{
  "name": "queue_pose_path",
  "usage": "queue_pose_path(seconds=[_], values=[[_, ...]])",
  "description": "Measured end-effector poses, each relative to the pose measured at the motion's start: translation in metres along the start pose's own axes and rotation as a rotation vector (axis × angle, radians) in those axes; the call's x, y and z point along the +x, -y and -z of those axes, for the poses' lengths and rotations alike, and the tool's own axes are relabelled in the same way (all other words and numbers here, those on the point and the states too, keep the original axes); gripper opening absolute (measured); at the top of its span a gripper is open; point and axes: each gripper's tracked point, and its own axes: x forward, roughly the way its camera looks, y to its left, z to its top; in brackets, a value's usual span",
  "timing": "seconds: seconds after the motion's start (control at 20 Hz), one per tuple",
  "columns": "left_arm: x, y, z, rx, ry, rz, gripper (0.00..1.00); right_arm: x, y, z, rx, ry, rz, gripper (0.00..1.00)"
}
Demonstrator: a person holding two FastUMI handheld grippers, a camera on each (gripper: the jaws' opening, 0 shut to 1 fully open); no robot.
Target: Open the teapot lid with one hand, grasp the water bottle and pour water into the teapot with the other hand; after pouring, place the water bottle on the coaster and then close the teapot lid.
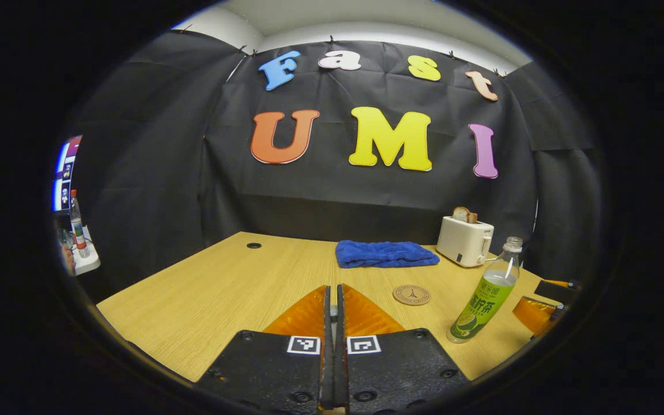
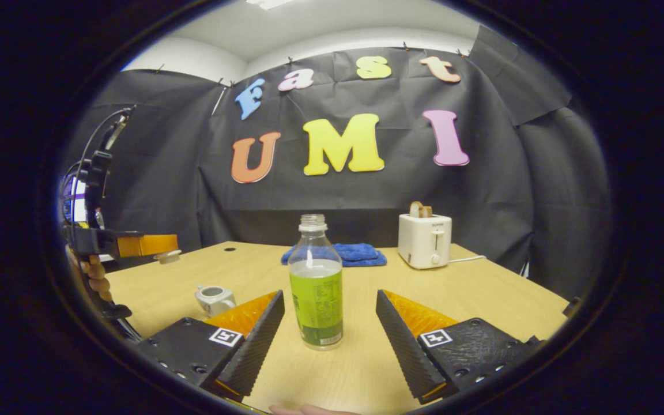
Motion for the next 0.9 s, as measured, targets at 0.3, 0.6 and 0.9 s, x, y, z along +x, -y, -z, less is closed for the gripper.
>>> queue_pose_path(seconds=[0.3, 0.6, 0.9], values=[[-0.029, 0.009, -0.023, -0.014, 0.010, 0.068, 0.02, 0.031, -0.010, 0.006, -0.017, -0.018, 0.010, 0.94], [-0.044, 0.002, -0.039, -0.010, 0.036, 0.082, 0.02, 0.064, -0.010, 0.021, -0.017, -0.061, 0.035, 0.95], [-0.048, -0.008, -0.040, -0.006, 0.037, 0.085, 0.02, 0.081, -0.011, 0.029, 0.006, -0.079, 0.045, 0.88]])
